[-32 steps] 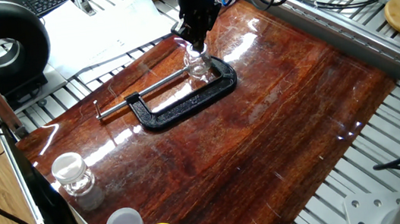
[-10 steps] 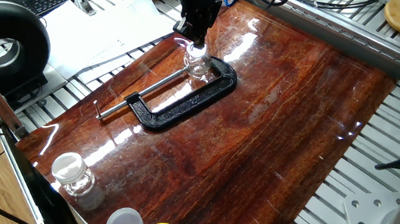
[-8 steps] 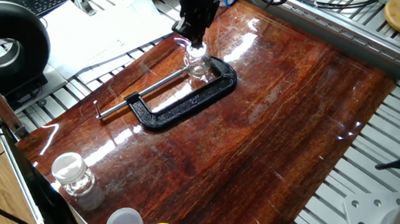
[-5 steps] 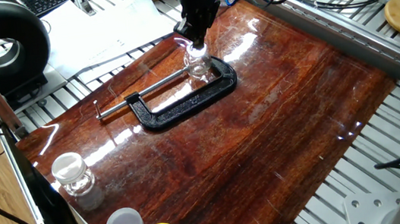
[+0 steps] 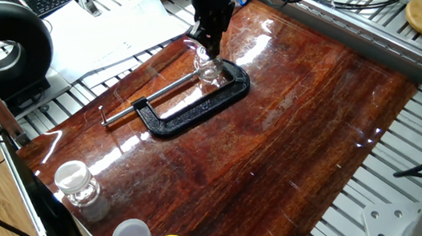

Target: Unscrew the lid from the jar

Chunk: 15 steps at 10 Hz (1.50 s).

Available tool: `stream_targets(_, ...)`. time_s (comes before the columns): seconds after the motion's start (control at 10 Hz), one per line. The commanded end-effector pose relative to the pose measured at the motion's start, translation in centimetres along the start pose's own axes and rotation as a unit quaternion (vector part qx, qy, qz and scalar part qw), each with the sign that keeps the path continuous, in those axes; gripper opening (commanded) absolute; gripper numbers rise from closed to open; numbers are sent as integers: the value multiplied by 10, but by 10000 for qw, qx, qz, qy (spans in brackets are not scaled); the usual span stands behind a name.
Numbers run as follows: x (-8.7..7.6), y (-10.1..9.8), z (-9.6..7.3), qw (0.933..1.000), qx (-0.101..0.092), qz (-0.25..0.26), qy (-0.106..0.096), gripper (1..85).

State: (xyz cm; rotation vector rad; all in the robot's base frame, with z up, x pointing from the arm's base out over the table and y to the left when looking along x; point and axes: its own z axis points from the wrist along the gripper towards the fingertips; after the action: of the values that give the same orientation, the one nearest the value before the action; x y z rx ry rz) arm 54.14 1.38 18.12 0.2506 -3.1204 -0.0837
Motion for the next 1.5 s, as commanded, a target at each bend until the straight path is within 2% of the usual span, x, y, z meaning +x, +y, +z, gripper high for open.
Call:
stream_targets(0.0,-13,7,4,9999,-82,-148,-30,253)
stream_targets(0.1,-29,15,8,9998,-144,-134,-80,283)
stream_targets(0.2,-45,26,11,9996,-227,4,-146,277)
stream_targets(0.3,-53,29,12,9995,-192,212,-138,203)
stream_targets(0.4,-49,28,10,9989,-106,449,21,160)
stream_targets(0.5,-45,24,8,9991,-76,412,33,130)
stream_targets(0.6,-49,28,8,9995,-161,265,-33,123)
stream_targets(0.7,-48,25,8,9999,-92,59,-24,137)
stream_targets(0.9,-46,27,8,9985,-144,525,18,157)
stream_targets(1.0,-42,24,8,9962,-65,864,102,143)
stream_targets(1.1,-42,15,8,9941,108,1081,80,123)
stream_targets(1.2,-46,14,8,9934,119,1141,10,127)
stream_targets(1.3,-44,14,8,9952,125,974,44,123)
stream_targets(1.4,-45,17,7,9985,-175,517,91,230)
